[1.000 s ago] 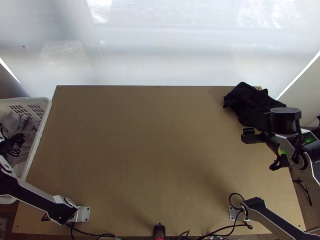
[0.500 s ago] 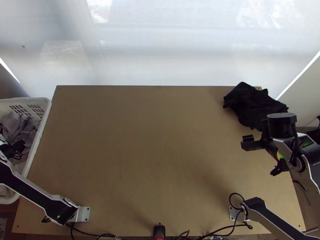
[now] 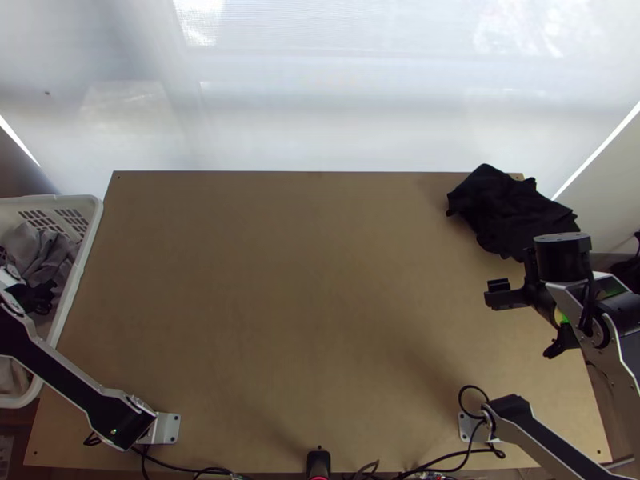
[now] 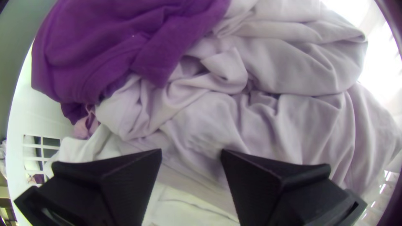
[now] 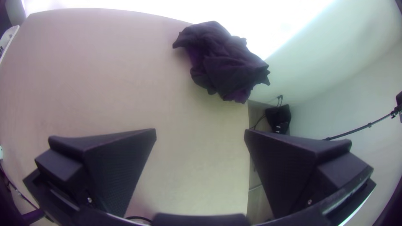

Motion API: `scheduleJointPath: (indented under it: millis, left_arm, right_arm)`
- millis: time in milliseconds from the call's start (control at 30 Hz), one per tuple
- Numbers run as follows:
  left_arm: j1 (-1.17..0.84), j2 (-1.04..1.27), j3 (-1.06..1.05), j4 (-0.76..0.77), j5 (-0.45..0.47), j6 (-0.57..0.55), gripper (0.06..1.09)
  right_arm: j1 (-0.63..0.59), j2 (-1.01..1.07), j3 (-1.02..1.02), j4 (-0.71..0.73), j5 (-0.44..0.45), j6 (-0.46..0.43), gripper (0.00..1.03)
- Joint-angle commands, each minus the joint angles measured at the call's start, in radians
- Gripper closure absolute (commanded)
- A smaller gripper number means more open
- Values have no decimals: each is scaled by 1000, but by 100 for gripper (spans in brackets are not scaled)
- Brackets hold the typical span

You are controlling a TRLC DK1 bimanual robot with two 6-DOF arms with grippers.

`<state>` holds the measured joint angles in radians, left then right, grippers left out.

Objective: Fold the t-shirt

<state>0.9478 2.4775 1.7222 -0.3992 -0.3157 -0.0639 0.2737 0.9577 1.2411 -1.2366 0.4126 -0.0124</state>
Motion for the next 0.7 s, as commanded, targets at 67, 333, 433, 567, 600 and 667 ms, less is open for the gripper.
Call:
scheduleJointPath:
  millis: [67,333,433,567,600,667]
  left_arm:
    - [-6,47,50,-10,-6,12,57]
    - [5,26,45,-4,-6,33,105]
    - [5,-14,23,-4,-6,27,105]
    - [2,-114,-29,-6,-5,1,105]
    - [-1,-144,-42,-6,-3,-4,105]
    - [-1,-213,-76,-6,23,-17,105]
  right_arm:
    - [-10,1,-6,-1,0,3,5]
    - [-13,-2,-17,2,2,3,5]
    - [-13,-4,-25,0,0,3,5]
    - [-13,-14,-38,0,0,2,5]
    - [-13,-17,-42,0,2,2,5]
    - [-11,-22,-49,0,0,0,5]
